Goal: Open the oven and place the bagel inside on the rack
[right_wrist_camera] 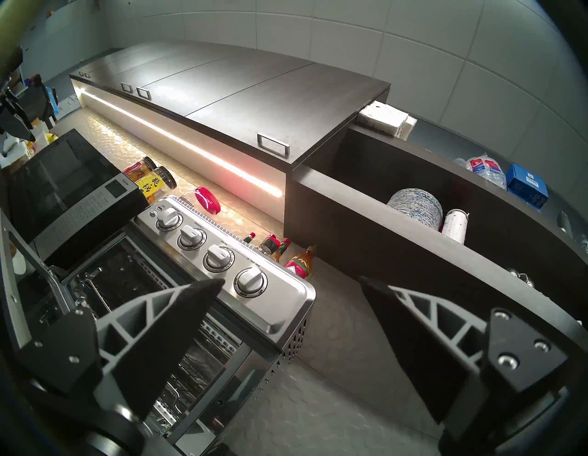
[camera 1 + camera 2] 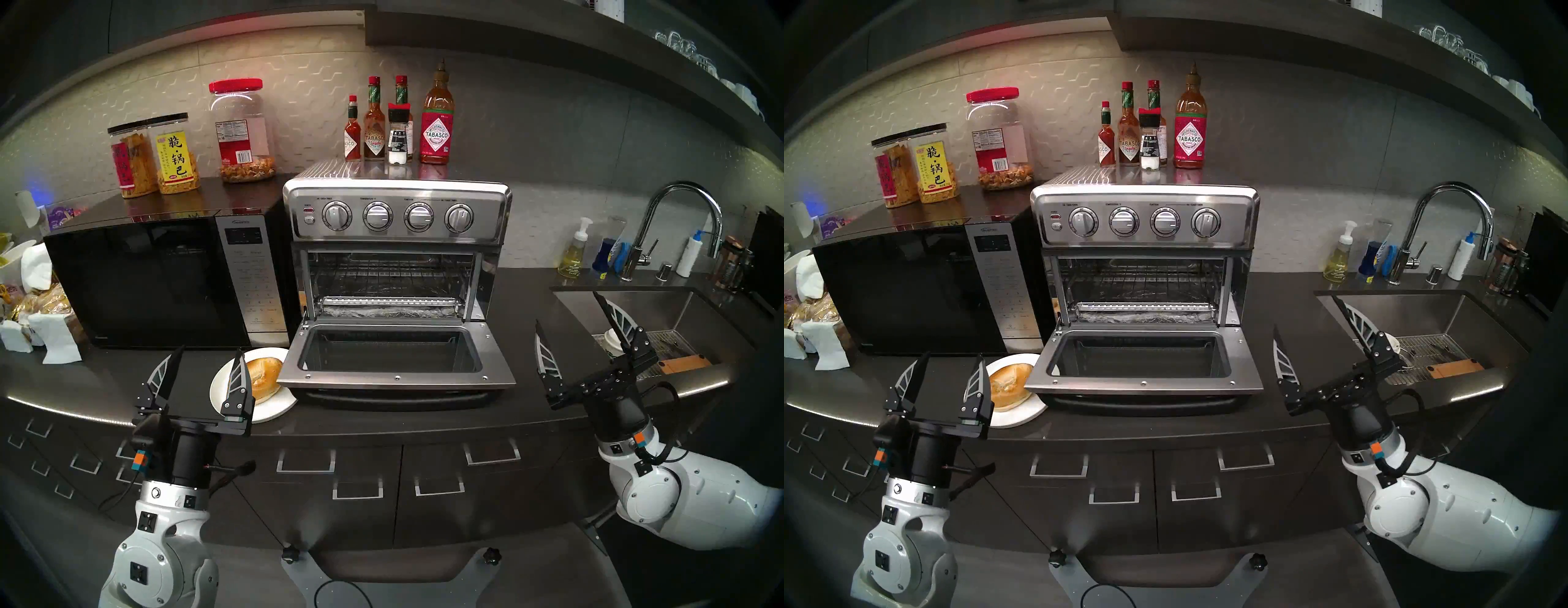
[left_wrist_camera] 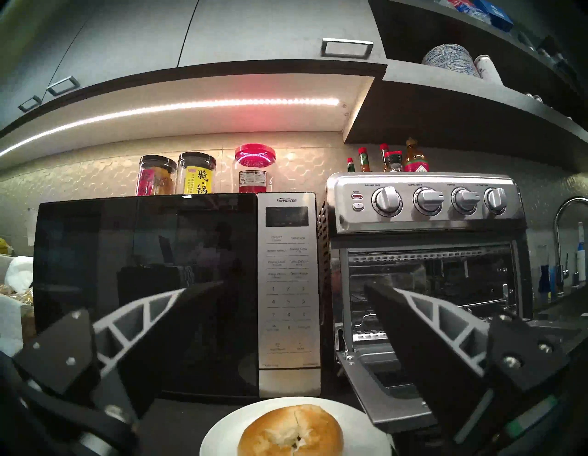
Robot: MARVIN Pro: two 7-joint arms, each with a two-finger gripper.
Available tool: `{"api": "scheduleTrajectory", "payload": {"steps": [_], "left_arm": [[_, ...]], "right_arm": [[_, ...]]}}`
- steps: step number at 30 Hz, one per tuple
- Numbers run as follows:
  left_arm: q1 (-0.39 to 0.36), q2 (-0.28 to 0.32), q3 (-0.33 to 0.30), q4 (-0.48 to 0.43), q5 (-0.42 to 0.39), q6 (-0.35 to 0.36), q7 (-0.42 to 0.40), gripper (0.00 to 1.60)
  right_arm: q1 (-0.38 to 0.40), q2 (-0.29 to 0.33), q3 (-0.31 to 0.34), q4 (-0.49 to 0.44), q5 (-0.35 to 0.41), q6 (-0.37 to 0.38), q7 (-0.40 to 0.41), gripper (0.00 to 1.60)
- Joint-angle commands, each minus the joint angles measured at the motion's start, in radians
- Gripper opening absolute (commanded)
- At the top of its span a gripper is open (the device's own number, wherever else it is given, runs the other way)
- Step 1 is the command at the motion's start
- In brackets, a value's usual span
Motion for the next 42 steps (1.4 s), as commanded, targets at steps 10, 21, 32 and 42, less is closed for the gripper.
{"api": "scheduleTrajectory", "payload": {"steps": [10,21,32,42], "left_arm": [[0.147,0.005,-0.055,-0.051,-0.071,-0.006,-0.033,1.60],[0.119,0.045,-0.100,-0.039,-0.105,0.063,-0.059,1.60],[0.169,0.089,-0.197,-0.059,-0.141,0.115,-0.117,1.60],[0.285,0.055,-0.266,-0.071,-0.208,0.145,-0.210,1.60]], "right_arm": [[0.005,0.002,0.008,-0.013,0.001,0.000,-0.005,1.60],[0.005,0.002,0.008,-0.013,0.001,0.000,-0.005,1.60],[0.006,0.002,0.007,-0.013,0.001,0.000,-0.005,1.60],[0.006,0.002,0.007,-0.013,0.001,0.000,-0.005,1.60]]}}
